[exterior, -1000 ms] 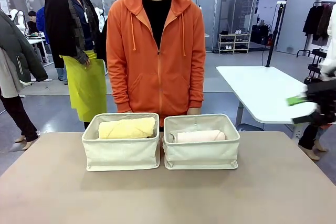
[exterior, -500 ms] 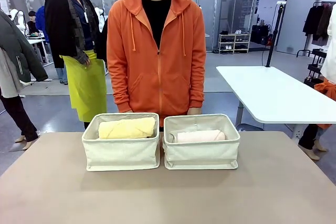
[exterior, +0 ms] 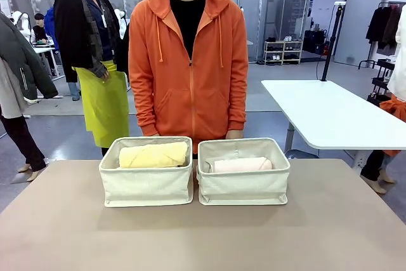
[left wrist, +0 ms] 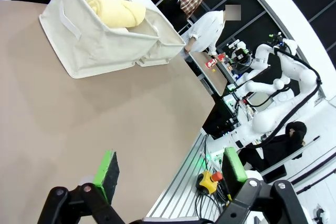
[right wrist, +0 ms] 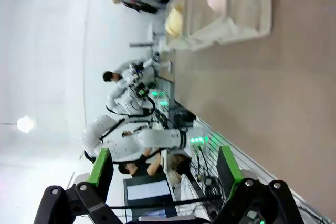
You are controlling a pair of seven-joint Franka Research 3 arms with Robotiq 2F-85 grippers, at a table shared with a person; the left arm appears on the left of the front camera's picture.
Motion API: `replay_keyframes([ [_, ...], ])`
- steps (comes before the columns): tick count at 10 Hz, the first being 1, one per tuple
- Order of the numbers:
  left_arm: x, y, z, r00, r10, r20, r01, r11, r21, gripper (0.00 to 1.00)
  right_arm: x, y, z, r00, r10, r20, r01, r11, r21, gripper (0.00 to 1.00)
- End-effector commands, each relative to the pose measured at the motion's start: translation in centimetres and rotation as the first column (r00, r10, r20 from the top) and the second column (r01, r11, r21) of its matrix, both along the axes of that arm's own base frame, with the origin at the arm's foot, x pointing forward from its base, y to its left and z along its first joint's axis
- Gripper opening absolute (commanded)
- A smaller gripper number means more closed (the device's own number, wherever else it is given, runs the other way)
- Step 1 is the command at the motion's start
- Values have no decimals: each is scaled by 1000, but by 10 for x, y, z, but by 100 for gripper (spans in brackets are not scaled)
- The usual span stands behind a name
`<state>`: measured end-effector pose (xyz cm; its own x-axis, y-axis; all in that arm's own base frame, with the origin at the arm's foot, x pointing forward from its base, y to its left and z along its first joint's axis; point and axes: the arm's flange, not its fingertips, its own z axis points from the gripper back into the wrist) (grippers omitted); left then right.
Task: Divide the towels into two baskets.
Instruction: Pick up one hotel-folded towel from the bottom of the table and place it in the Fabric basket indicated by the person.
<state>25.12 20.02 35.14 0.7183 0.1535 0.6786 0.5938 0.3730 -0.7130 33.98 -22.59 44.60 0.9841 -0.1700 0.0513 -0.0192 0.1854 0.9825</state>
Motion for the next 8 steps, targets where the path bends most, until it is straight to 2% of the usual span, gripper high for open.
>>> replay_keyframes([
  [1, -2, 1, 3, 1000, 6, 5, -6, 1000, -6, 100, 10, 2, 16, 998, -29, -63, 25, 997, -72, 100],
  [2, -2, 1, 3, 1000, 6, 5, -6, 1000, -6, 100, 0, 0, 0, 1000, 0, 0, 0, 1000, 0, 100],
  [8, -2, 1, 3, 1000, 6, 5, -6, 1000, -6, 100, 0, 0, 0, 1000, 0, 0, 0, 1000, 0, 100],
])
